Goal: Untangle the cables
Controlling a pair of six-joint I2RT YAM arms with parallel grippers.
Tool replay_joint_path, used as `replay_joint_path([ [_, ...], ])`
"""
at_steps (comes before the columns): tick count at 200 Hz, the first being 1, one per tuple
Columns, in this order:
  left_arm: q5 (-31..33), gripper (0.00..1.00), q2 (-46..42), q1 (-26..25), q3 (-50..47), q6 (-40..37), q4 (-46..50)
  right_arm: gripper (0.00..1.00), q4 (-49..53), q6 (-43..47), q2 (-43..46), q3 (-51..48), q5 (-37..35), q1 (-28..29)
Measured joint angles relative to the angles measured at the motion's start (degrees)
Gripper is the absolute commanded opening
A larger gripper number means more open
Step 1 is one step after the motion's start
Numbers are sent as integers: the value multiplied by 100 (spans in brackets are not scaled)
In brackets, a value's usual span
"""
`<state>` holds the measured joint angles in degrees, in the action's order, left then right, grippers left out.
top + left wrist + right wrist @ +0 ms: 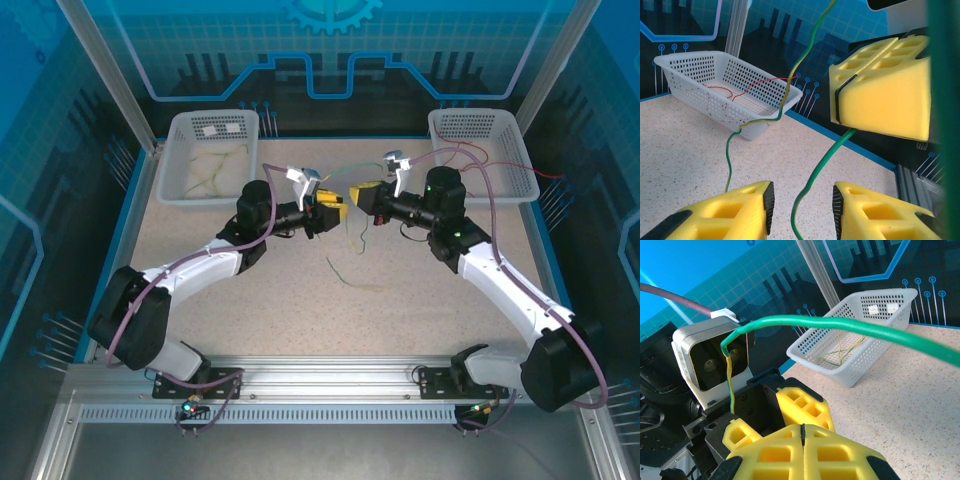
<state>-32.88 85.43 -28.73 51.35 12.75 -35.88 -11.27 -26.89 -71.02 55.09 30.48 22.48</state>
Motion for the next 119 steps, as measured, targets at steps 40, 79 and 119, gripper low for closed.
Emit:
replay_joint_path([
  [40, 7, 41, 15, -4, 4, -46, 17, 0, -140, -249, -26, 0, 264, 13],
  [79, 4, 41, 111, -13, 90, -116, 114, 0, -140, -573, -197, 186, 651, 81],
  [119, -20, 21, 144, -37, 101, -157, 120, 0, -273, -975, -468, 291, 876, 195],
])
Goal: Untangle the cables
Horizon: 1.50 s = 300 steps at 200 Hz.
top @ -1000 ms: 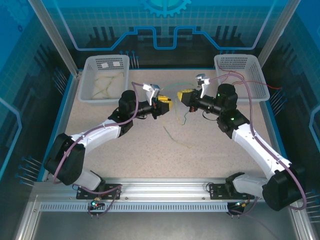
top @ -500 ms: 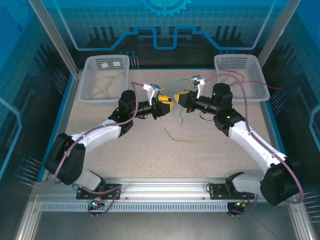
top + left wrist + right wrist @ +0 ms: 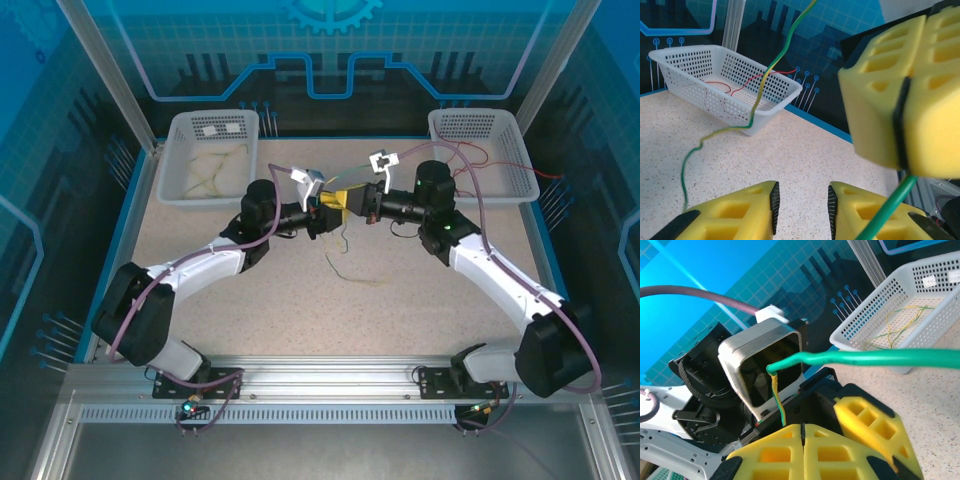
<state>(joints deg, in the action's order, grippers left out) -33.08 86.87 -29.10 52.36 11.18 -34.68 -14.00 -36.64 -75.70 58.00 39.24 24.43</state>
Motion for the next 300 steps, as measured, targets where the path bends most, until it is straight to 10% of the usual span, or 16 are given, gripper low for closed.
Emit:
replay_joint_path([
  [32, -68, 0, 2, -68, 0, -85, -11, 0, 232, 22, -24, 144, -162, 2],
  [71, -87, 0, -15, -103, 0, -166, 63, 0, 844, 348, 149, 267, -452, 72],
  [91, -55, 0, -57, -133, 0, -195, 186, 44, 1169, 575, 229, 328, -542, 96],
  [118, 354, 0, -181, -4, 2, -214, 721, 66, 1670, 1167, 702, 337, -863, 153],
  [212, 1786, 0, -487, 1670, 1974, -304, 3163, 79, 785, 2326, 2787, -1589, -2756, 262],
  [300, 4030, 0, 2022, 3121, 5980, -1486, 5077, 79, 579, 2367, 3143, -2094, -3296, 262],
])
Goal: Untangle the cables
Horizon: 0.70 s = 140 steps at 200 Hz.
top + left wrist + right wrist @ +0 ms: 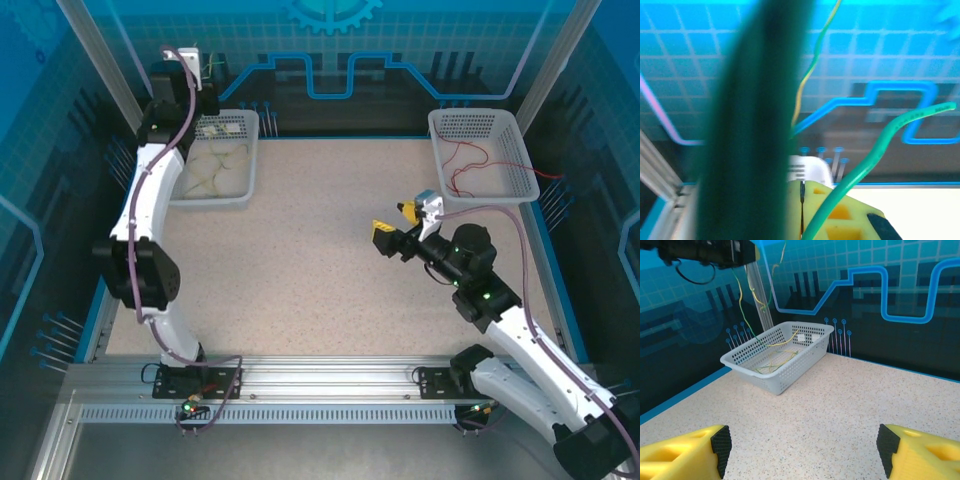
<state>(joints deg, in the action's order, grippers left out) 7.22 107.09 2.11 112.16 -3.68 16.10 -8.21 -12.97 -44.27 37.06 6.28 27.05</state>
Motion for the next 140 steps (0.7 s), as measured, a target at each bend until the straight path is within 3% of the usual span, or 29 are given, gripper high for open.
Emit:
replay_joint_path([
  [53, 417, 0, 1182, 87, 234, -535, -79, 78, -46, 31, 256, -177, -2, 0],
  [101, 518, 0, 1443, 83, -608, -527, -433, 78, -28, 151, 525, -232, 9, 0],
  [140, 470, 0, 1582, 83, -584, -170, -61, 78, 127, 262, 542, -229, 4, 0],
])
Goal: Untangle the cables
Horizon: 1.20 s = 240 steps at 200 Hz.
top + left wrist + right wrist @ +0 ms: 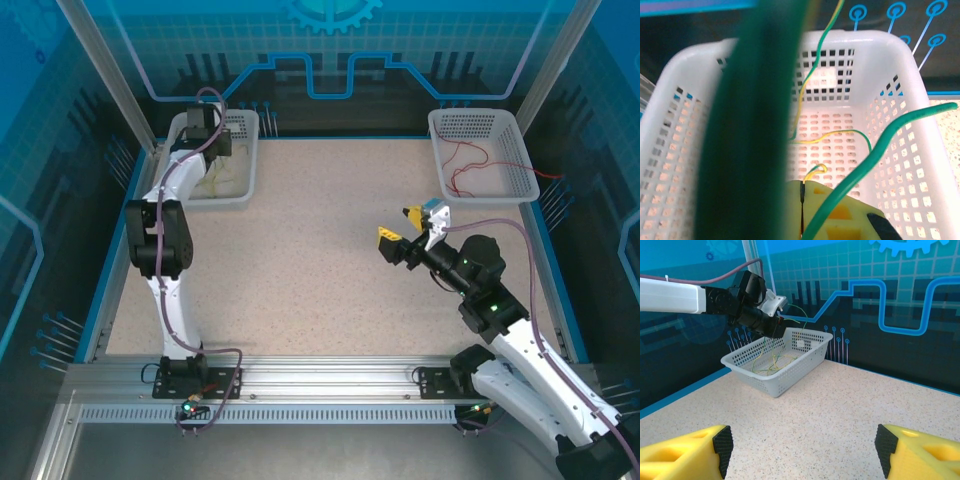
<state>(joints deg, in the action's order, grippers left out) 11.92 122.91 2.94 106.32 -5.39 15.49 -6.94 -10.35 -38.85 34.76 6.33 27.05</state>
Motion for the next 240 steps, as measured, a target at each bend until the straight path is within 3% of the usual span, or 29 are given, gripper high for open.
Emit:
replay_joint_path([
  [69, -37, 0, 503, -22, 885, 1001, 1473, 77, -63, 11, -186, 0, 11, 0],
  [126, 470, 0, 1502, -142, 1864, 1178, 2634, 77, -127, 11, -350, 0, 11, 0],
  [188, 511, 0, 1947, -170, 2332, 1193, 2938, 77, -133, 13, -393, 2, 9, 0],
  [231, 518, 8, 1989, -177, 2437, 1191, 2973, 78, -133, 13, -391, 2, 2, 0],
  [240, 518, 15, 1991, -192, 2448, 1174, 2968, 78, -133, 15, -391, 2, 2, 0],
])
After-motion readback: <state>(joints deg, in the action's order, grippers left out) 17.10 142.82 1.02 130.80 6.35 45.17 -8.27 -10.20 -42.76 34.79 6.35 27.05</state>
